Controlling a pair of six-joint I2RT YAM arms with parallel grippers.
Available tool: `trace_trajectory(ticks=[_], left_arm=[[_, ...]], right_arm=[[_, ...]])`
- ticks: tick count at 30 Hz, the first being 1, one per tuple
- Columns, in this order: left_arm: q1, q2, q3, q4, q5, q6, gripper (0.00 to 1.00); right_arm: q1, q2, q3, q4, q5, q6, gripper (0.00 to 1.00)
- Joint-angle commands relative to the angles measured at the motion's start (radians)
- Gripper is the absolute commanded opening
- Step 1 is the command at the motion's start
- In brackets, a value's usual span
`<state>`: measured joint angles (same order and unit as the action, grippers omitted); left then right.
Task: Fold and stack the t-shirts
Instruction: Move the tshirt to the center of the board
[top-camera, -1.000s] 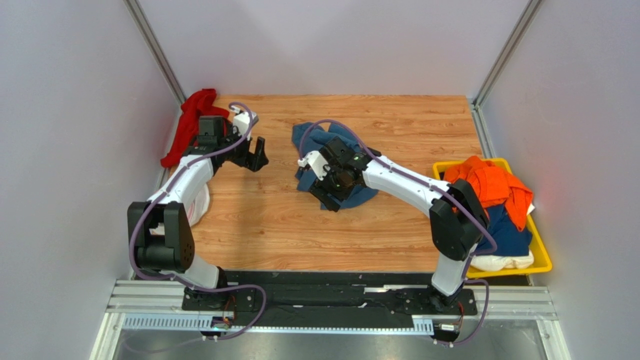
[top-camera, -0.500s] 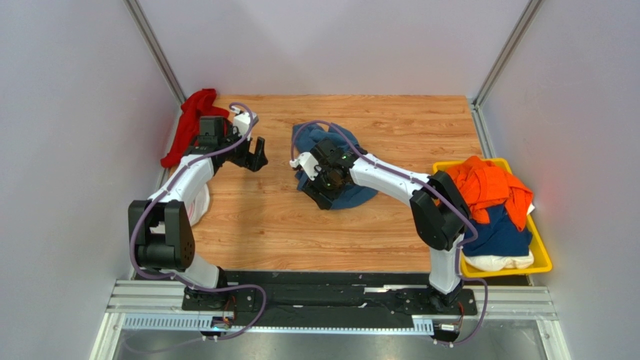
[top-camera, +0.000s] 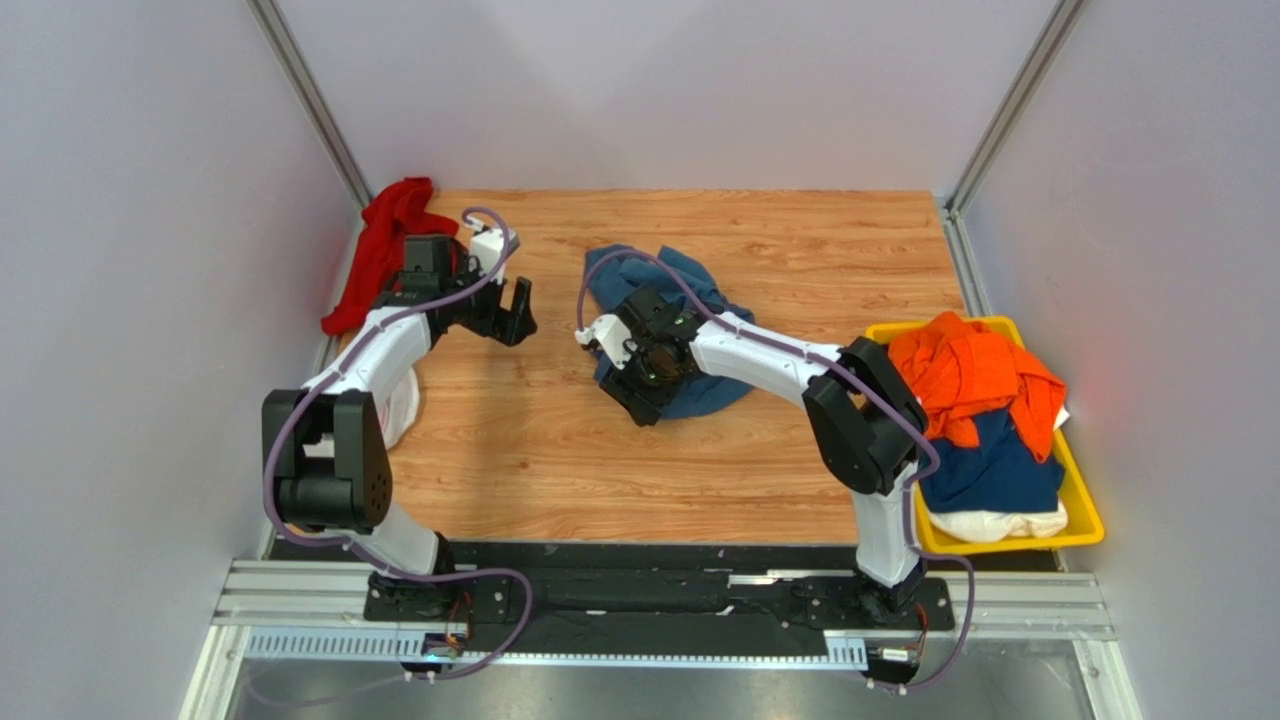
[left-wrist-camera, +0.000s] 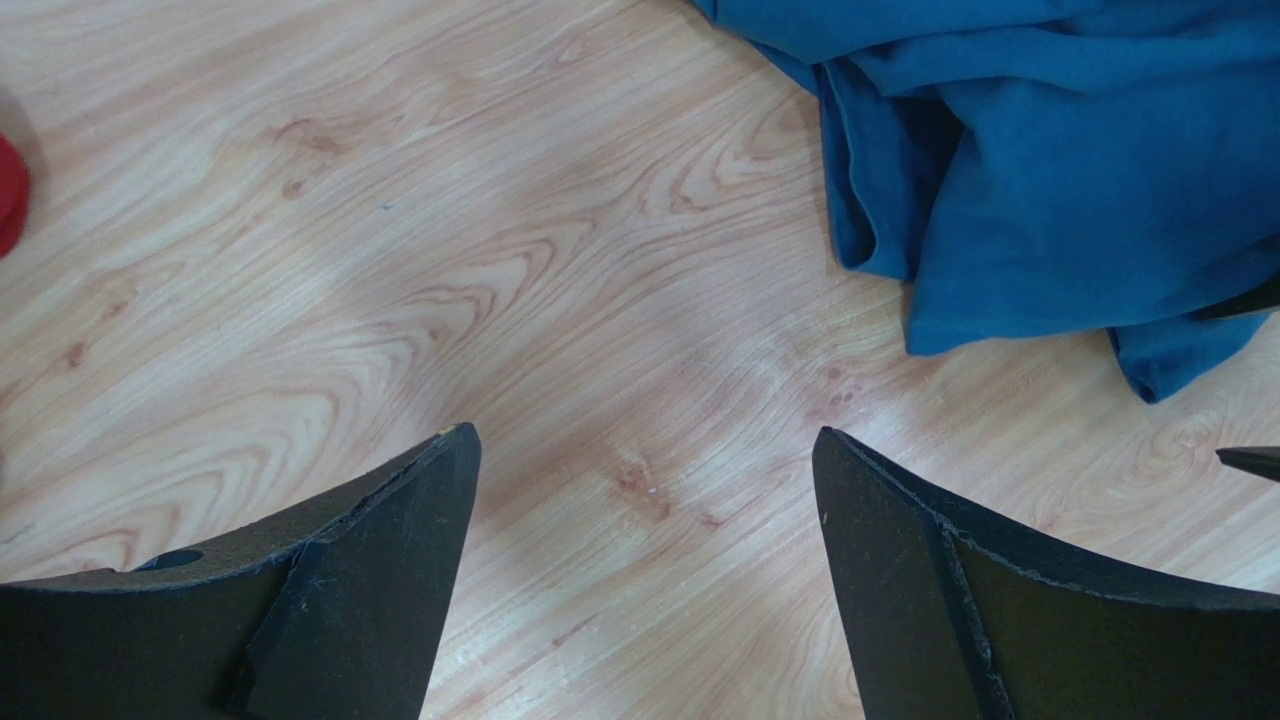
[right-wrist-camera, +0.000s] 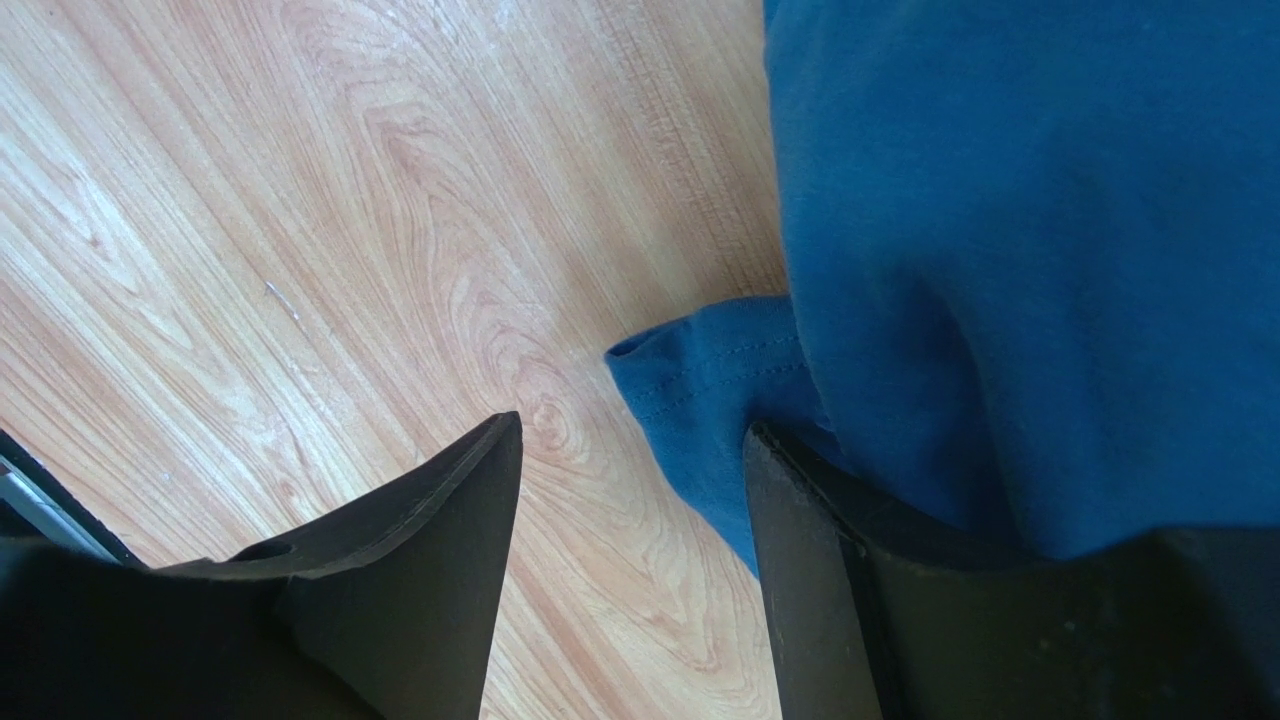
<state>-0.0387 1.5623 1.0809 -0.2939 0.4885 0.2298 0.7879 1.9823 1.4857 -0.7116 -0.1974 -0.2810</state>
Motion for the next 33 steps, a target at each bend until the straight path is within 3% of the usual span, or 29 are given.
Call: trace_trajectory(ticks=[1, 3, 12, 16, 18, 19, 22, 33], left_arm=[[-0.001, 0.036, 0.039, 0.018, 0.033, -0.015, 0.91], [-0.004, 0.059, 0.063, 0.01, 0.045, -0.026, 0.91], [-0.021, 0.082, 0.08, 0.012, 0.042, -0.035, 0.91], [-0.023, 0.09, 0.079, 0.013, 0.041, -0.032, 0.91], [-0.026, 0.096, 0.079, 0.016, 0.041, -0.033, 0.91], [-0.026, 0.097, 0.077, 0.015, 0.041, -0.035, 0.91], [-0.035, 0.102, 0.076, 0.018, 0.041, -0.037, 0.91], [-0.139, 0.174, 0.128, -0.037, 0.038, -0.007, 0.9]], right_arm=[[0.014, 0.021, -0.031, 0.058, -0.019, 0.013, 0.57], [0.016, 0.033, -0.042, 0.063, -0.011, 0.009, 0.52], [0.014, 0.075, -0.058, 0.089, 0.029, -0.015, 0.48], [0.014, 0.082, -0.048, 0.089, 0.035, -0.02, 0.4], [0.014, 0.084, -0.045, 0.087, 0.046, -0.026, 0.31], [0.014, 0.082, -0.044, 0.086, 0.049, -0.029, 0.21], [0.013, 0.081, -0.042, 0.084, 0.07, -0.032, 0.01], [-0.016, -0.042, -0.108, 0.035, 0.148, -0.053, 0.0]])
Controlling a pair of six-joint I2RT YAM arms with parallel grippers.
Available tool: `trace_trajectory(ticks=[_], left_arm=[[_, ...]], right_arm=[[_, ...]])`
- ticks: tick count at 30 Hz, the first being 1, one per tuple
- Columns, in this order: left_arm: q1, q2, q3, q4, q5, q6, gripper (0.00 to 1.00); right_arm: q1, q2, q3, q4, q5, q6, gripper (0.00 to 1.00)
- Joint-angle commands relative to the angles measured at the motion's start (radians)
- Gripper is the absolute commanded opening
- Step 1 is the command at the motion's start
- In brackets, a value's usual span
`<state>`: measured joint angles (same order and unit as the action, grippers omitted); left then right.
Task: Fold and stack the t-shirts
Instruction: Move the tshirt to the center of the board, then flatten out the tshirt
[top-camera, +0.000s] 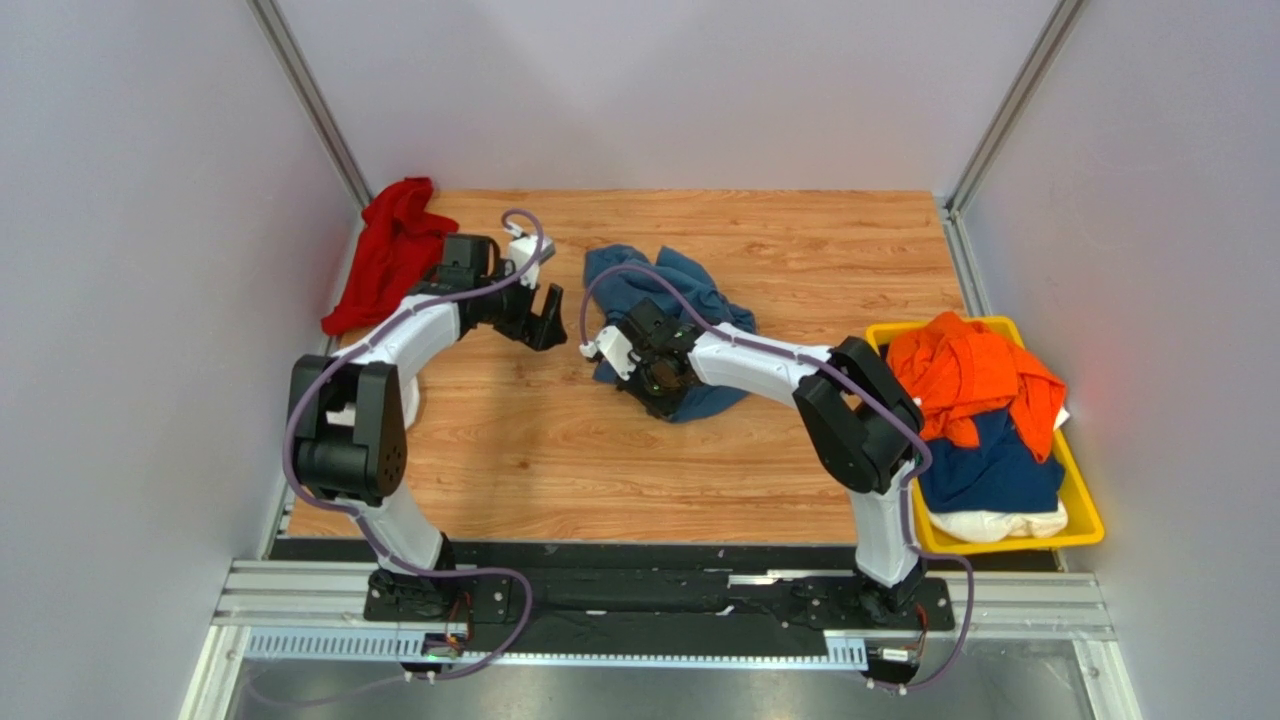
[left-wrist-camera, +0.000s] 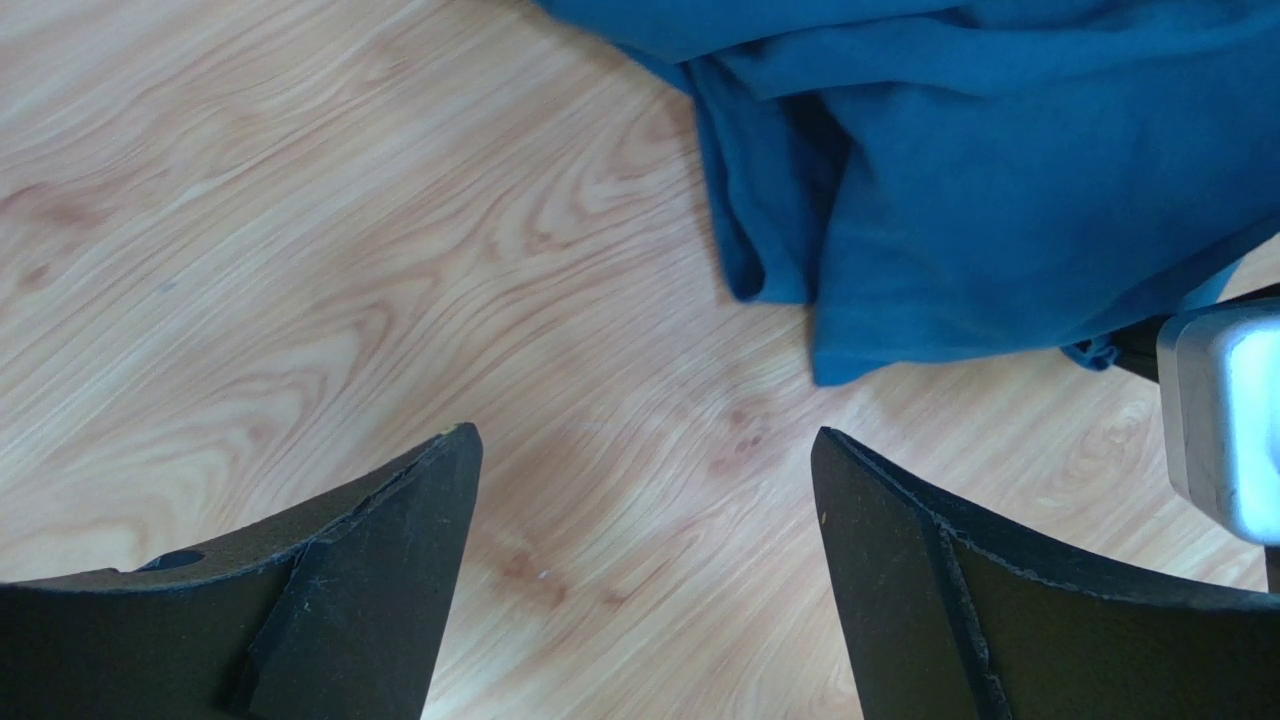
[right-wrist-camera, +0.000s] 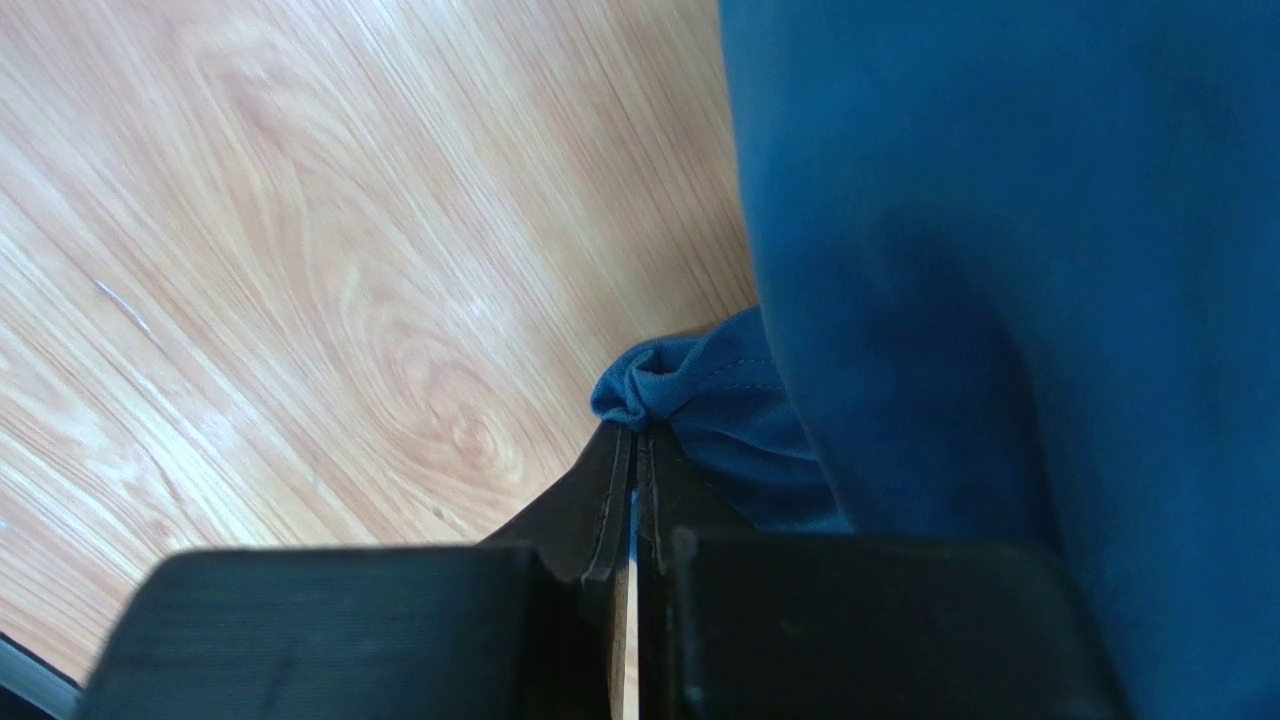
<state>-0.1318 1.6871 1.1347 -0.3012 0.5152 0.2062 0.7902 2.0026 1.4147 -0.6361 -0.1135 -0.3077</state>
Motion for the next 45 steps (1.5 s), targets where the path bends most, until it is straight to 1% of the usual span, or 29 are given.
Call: trace_trajectory(ticks=[1, 6, 13, 16, 23, 29, 34, 40, 45], left_arm=[[-0.048, 0.059, 0.088, -0.042, 0.012, 0.019, 0.89], [-0.061, 0.146, 0.21, -0.151, 0.057, 0.006, 0.87], [-0.089, 0.285, 0.408, -0.303, 0.031, 0.053, 0.82], [-0.114, 0.333, 0.46, -0.363, 0.01, 0.077, 0.81], [-0.172, 0.37, 0.473, -0.392, -0.05, 0.087, 0.73], [-0.183, 0.414, 0.502, -0.42, -0.072, 0.082, 0.65], [-0.206, 0.437, 0.517, -0.432, -0.103, 0.087, 0.62], [-0.212, 0.473, 0.565, -0.458, -0.109, 0.079, 0.57], [-0.227, 0.487, 0.58, -0.467, -0.11, 0.075, 0.56]], right_arm=[[-0.02, -0.071, -0.045, -0.039, 0.07, -0.027, 0.0], [-0.026, -0.114, -0.088, -0.04, 0.086, -0.028, 0.0], [-0.029, -0.137, -0.099, -0.043, 0.086, -0.025, 0.0], [-0.031, -0.142, -0.099, -0.043, 0.089, -0.028, 0.0], [-0.037, -0.145, -0.106, -0.045, 0.083, -0.031, 0.0], [-0.04, -0.151, -0.122, -0.043, 0.074, -0.03, 0.0], [-0.045, -0.159, -0.132, -0.037, 0.068, -0.028, 0.0], [-0.043, -0.168, -0.143, -0.037, 0.066, -0.027, 0.0], [-0.045, -0.171, -0.149, -0.036, 0.067, -0.027, 0.0]])
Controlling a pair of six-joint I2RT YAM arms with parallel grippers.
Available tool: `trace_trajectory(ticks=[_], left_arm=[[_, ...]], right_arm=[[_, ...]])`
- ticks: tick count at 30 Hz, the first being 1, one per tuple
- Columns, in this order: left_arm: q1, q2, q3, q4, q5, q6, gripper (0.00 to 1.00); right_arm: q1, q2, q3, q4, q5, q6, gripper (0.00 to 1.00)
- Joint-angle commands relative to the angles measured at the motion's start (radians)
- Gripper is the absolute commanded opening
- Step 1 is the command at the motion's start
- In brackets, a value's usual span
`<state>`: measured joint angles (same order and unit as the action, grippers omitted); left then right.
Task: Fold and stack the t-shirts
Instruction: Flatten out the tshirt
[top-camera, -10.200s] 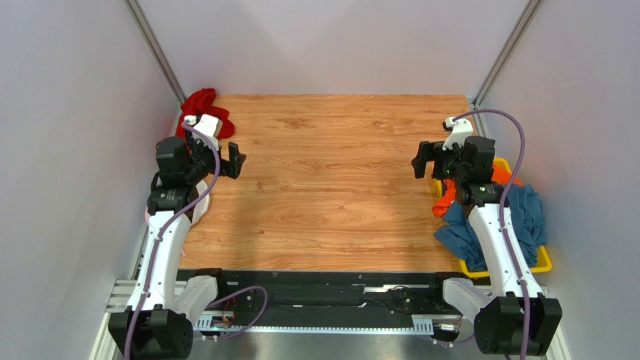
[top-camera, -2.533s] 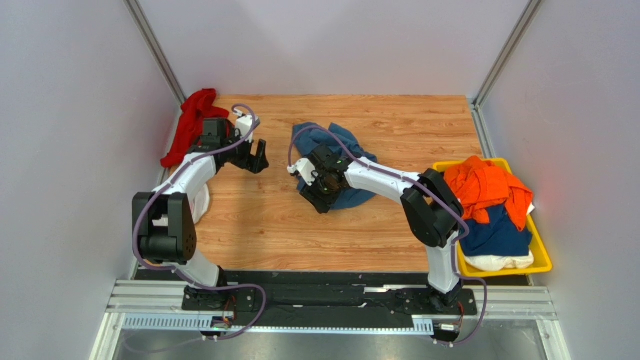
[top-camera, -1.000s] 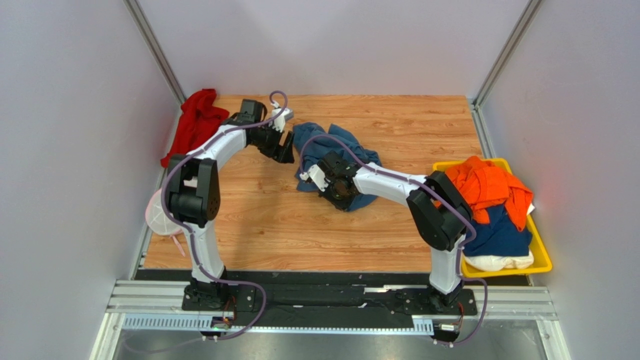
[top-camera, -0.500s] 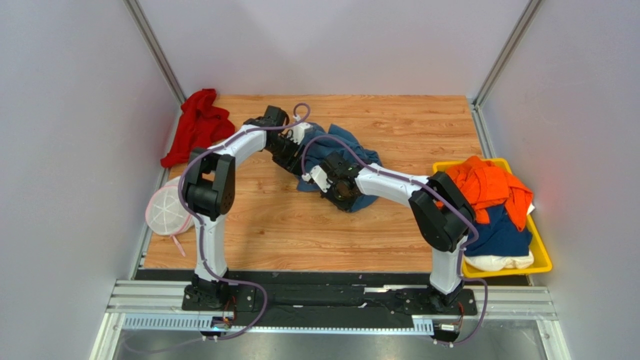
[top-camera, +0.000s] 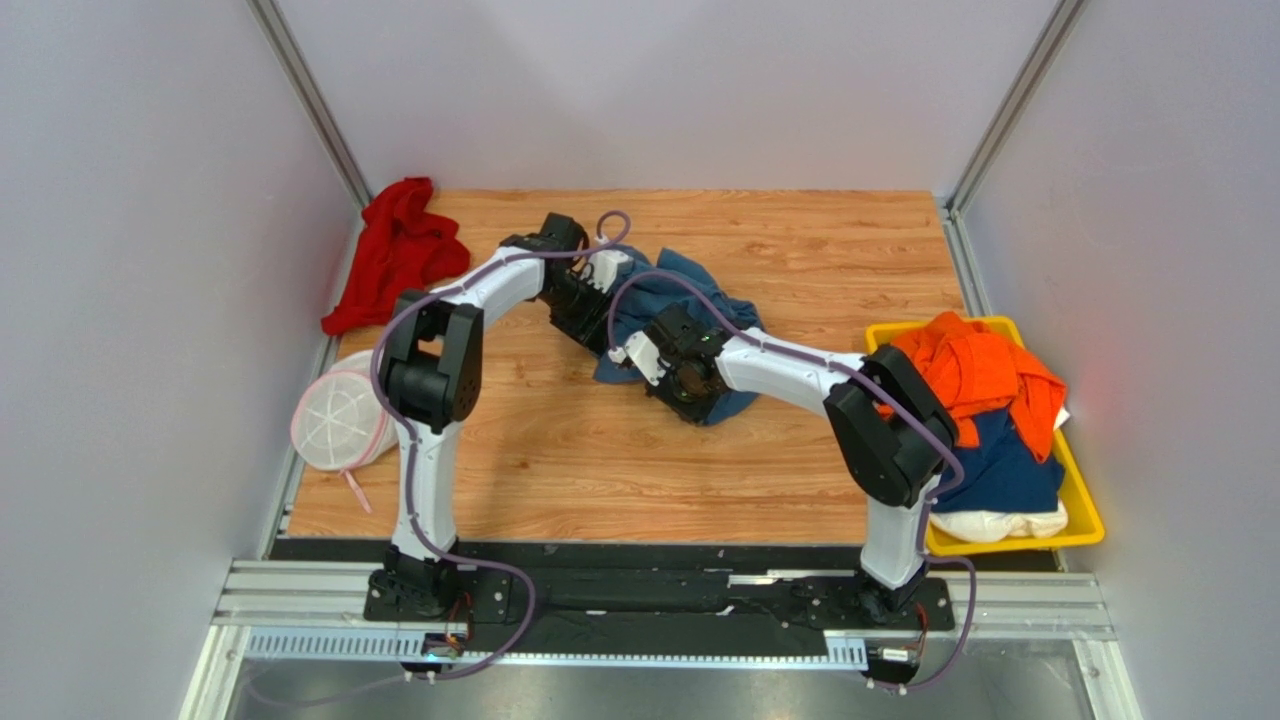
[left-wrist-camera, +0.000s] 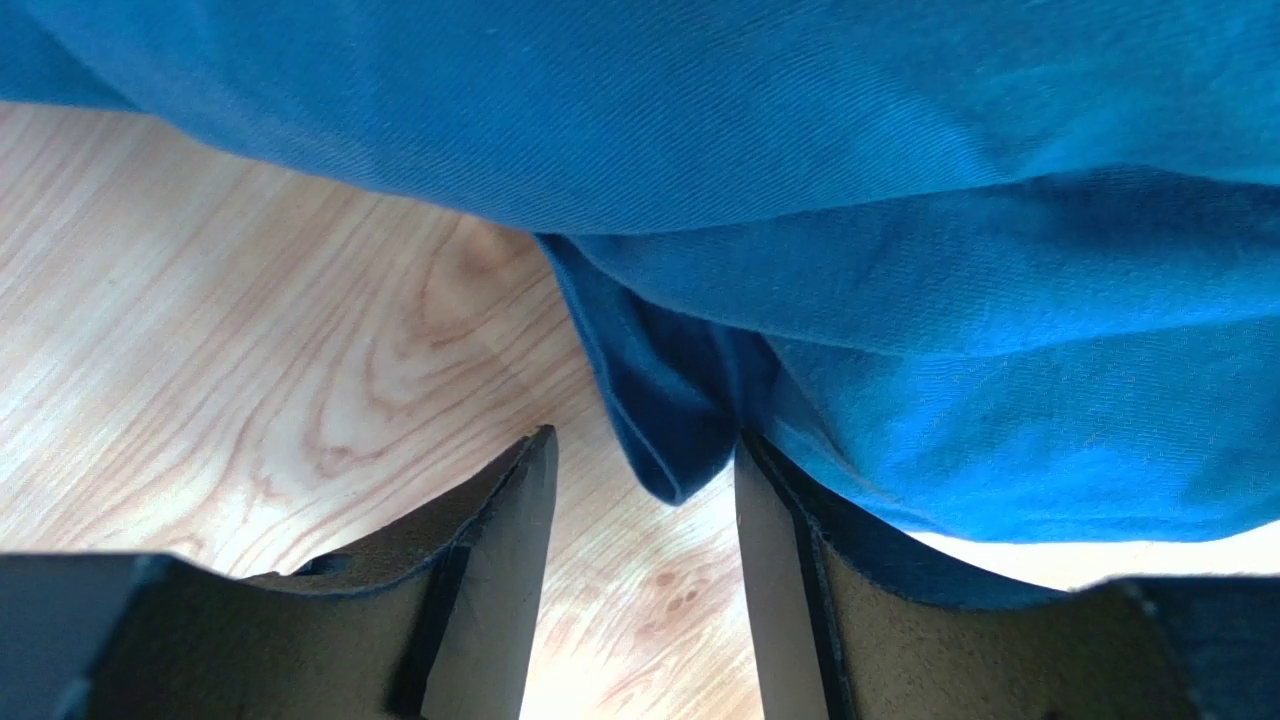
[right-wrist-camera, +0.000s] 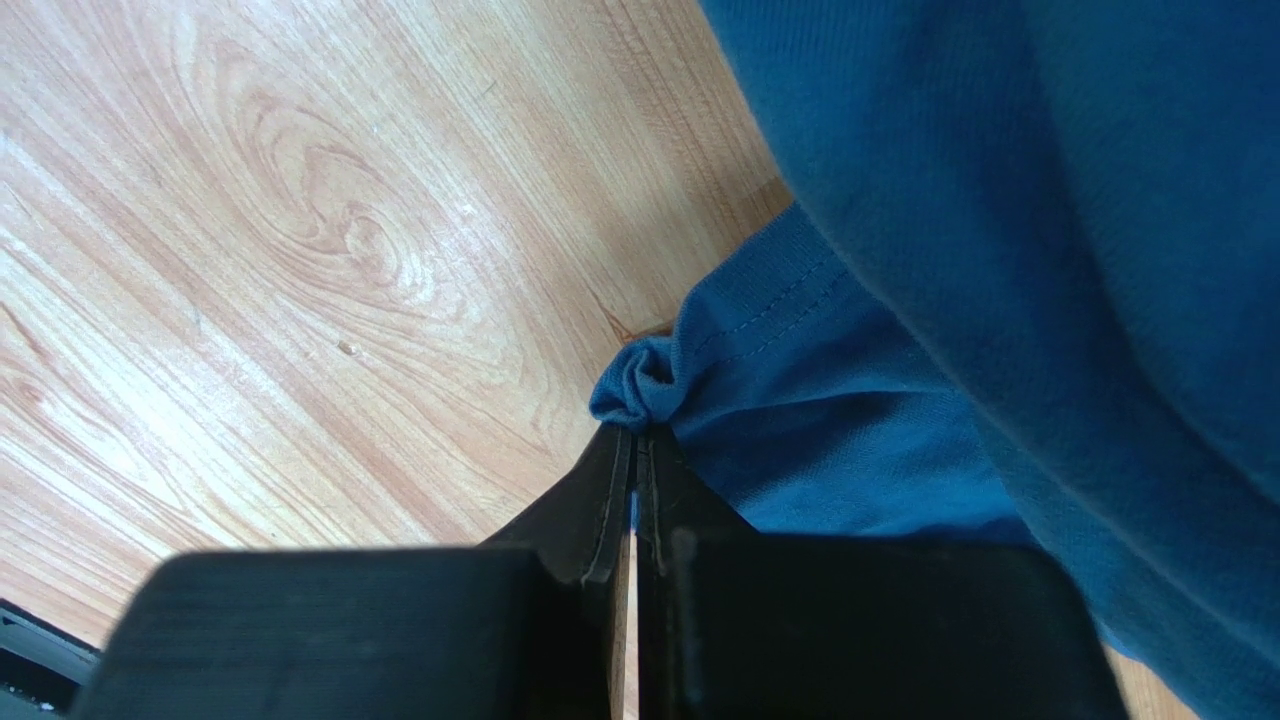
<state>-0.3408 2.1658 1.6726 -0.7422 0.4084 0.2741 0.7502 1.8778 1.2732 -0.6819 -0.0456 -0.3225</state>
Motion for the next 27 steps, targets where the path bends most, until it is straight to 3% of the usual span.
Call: trace_trajectory(ticks=[1, 4, 6, 7, 8, 12, 18, 27], left_arm=[[-0.026, 0.011, 0.045, -0.028, -0.005, 0.007, 0.55], [-0.036, 0.023, 0.059, -0.04, -0.02, 0.013, 0.47], [-0.04, 0.026, 0.061, -0.046, -0.017, 0.014, 0.34], [-0.04, 0.026, 0.061, -0.048, -0.017, 0.016, 0.24], [-0.04, 0.026, 0.061, -0.048, -0.017, 0.014, 0.0], [-0.038, -0.026, 0.018, -0.046, -0.077, 0.027, 0.0], [0.017, -0.294, -0.086, 0.018, -0.151, 0.011, 0.0], [0.031, -0.569, -0.021, -0.02, -0.307, 0.028, 0.0]], right_arm=[[-0.006, -0.046, -0.009, 0.01, 0.001, -0.013, 0.0], [-0.005, -0.048, -0.011, 0.008, 0.004, -0.013, 0.0], [-0.006, -0.052, -0.012, 0.01, 0.01, -0.013, 0.0], [-0.008, -0.054, -0.015, 0.01, 0.018, -0.013, 0.0], [-0.011, -0.057, -0.018, 0.008, 0.024, -0.012, 0.0], [-0.028, -0.124, -0.038, 0.01, 0.084, -0.006, 0.0], [-0.133, -0.316, 0.001, -0.044, 0.185, -0.029, 0.0], [-0.334, -0.543, 0.149, -0.123, 0.248, -0.107, 0.0]])
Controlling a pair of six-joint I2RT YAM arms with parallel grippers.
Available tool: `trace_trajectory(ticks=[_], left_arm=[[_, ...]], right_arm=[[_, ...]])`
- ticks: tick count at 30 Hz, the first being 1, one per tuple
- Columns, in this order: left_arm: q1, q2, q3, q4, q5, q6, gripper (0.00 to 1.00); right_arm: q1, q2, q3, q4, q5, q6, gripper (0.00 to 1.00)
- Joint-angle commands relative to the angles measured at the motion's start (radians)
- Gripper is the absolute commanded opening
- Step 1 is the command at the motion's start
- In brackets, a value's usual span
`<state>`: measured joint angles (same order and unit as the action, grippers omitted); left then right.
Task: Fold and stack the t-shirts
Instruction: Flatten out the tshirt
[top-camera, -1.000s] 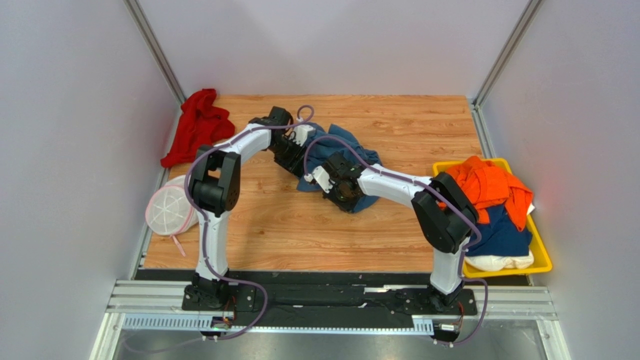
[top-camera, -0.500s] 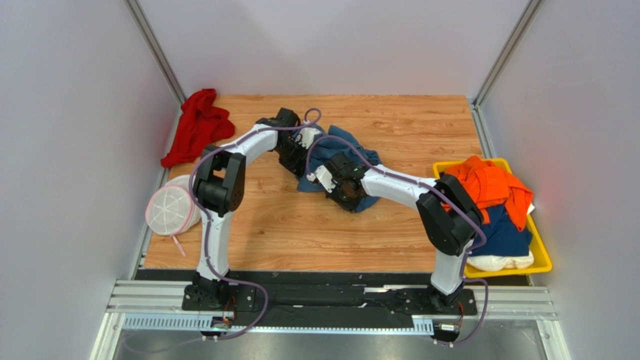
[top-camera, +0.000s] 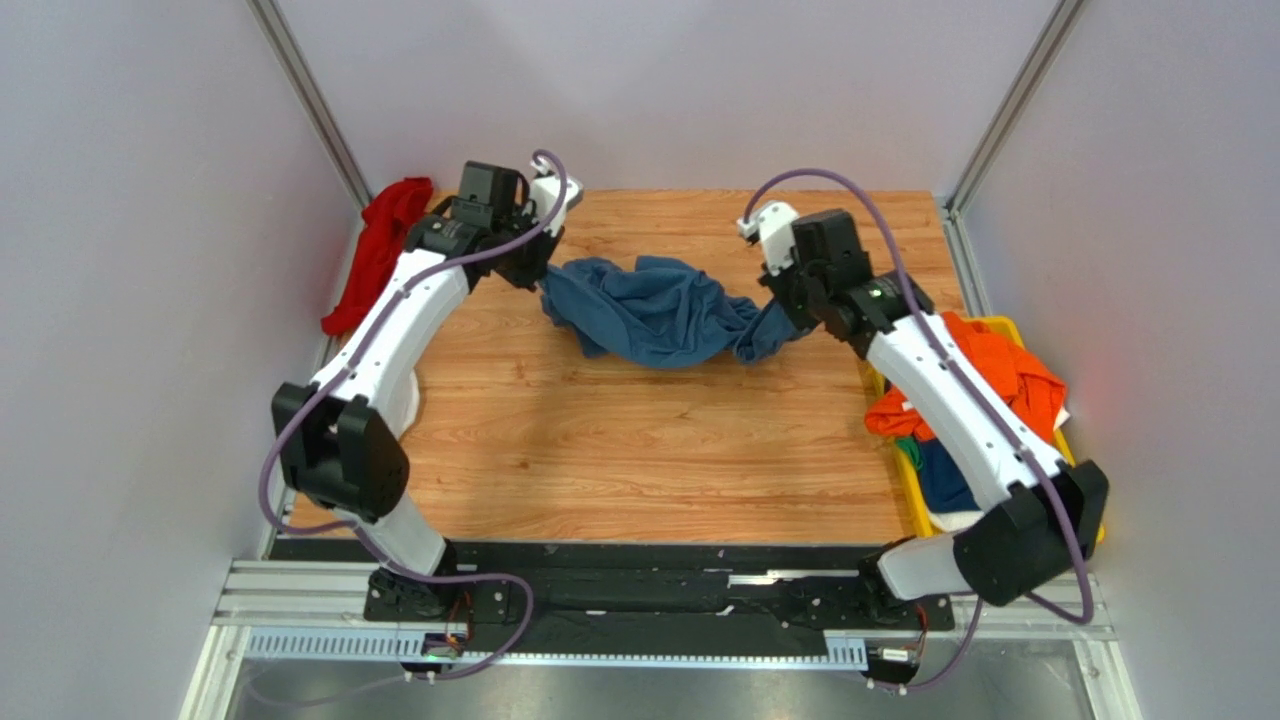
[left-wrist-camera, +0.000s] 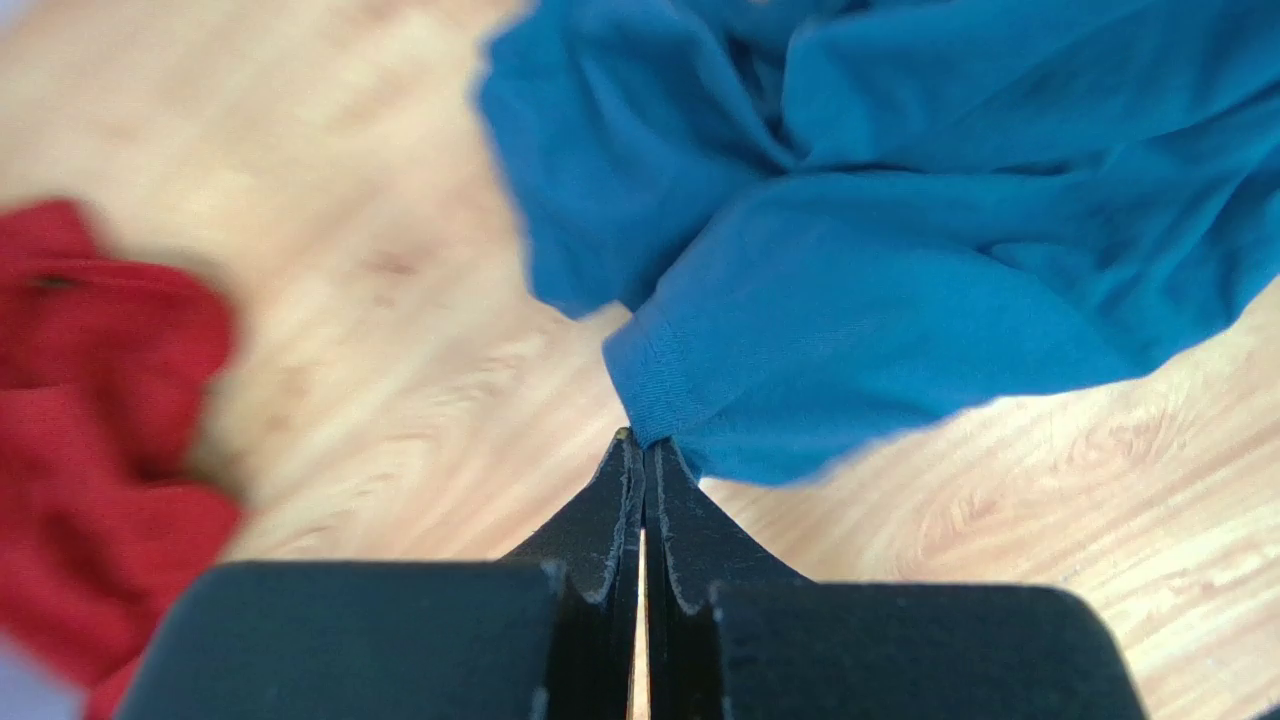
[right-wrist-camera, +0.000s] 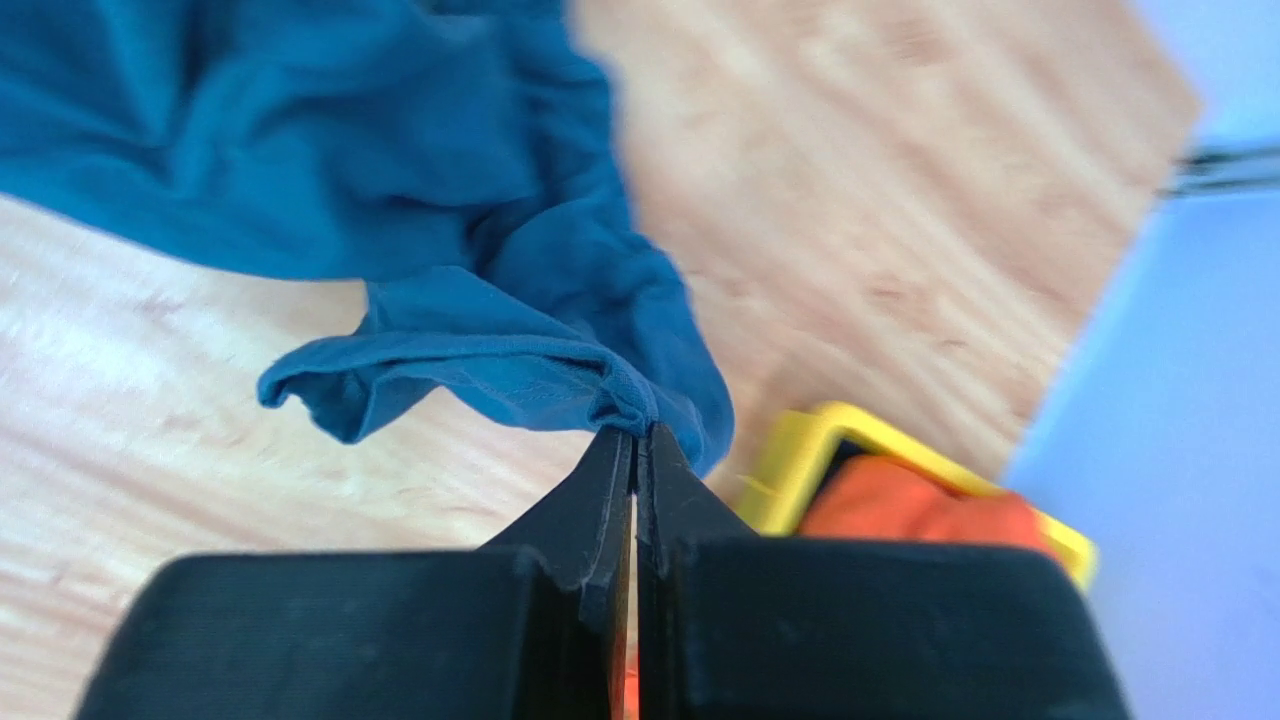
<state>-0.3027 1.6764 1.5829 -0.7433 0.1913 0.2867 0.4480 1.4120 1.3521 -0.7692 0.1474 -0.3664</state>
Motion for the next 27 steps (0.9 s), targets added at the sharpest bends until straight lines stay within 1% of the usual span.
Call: trace_trajectory(ticks=[1, 6, 9, 10, 11, 13, 14, 15, 16, 17, 18, 20, 21, 24, 27], left_arm=[[-0.007, -0.087, 0.083, -0.03, -0.098, 0.009, 0.0], [-0.007, -0.122, 0.173, -0.047, -0.147, -0.011, 0.0], [-0.007, -0.139, 0.222, -0.039, -0.188, -0.006, 0.0], [-0.007, -0.142, 0.235, -0.031, -0.228, -0.003, 0.0], [-0.001, -0.15, 0.259, -0.022, -0.258, -0.001, 0.0], [0.011, -0.15, 0.296, -0.001, -0.292, -0.003, 0.0], [0.034, -0.149, 0.336, 0.007, -0.305, -0.012, 0.0], [0.046, -0.147, 0.354, 0.027, -0.302, -0.026, 0.0], [0.062, -0.15, 0.371, 0.038, -0.297, -0.059, 0.0], [0.088, -0.15, 0.399, 0.051, -0.293, -0.078, 0.0], [0.099, -0.153, 0.41, 0.086, -0.283, -0.096, 0.0], [0.119, -0.164, 0.436, 0.117, -0.286, -0.119, 0.0], [0.12, -0.167, 0.442, 0.146, -0.291, -0.118, 0.0], [0.122, -0.182, 0.488, 0.157, -0.296, -0.083, 0.0], [0.122, -0.204, 0.532, 0.112, -0.253, -0.054, 0.0]], right_arm=[[-0.055, -0.085, 0.093, -0.045, 0.061, -0.069, 0.0], [-0.117, -0.104, 0.182, -0.048, 0.063, -0.092, 0.0], [-0.195, -0.082, 0.278, -0.051, 0.049, -0.108, 0.0], [-0.216, -0.064, 0.306, -0.053, 0.046, -0.115, 0.0], [-0.238, -0.05, 0.371, -0.054, 0.041, -0.121, 0.0], [-0.308, -0.003, 0.445, -0.062, 0.027, -0.121, 0.0], [-0.333, 0.017, 0.537, -0.068, 0.02, -0.111, 0.0], [-0.376, 0.037, 0.579, -0.076, -0.001, -0.103, 0.0], [-0.39, 0.082, 0.629, -0.093, -0.006, -0.097, 0.0], [-0.399, 0.105, 0.675, -0.105, -0.003, -0.089, 0.0], [-0.408, 0.126, 0.761, -0.113, 0.007, -0.088, 0.0], [-0.408, 0.179, 0.83, -0.127, 0.023, -0.085, 0.0], [-0.408, 0.191, 0.893, -0.13, 0.029, -0.085, 0.0], [-0.41, 0.211, 0.994, -0.134, 0.031, -0.074, 0.0], [-0.41, 0.185, 1.027, -0.163, -0.017, -0.074, 0.0]])
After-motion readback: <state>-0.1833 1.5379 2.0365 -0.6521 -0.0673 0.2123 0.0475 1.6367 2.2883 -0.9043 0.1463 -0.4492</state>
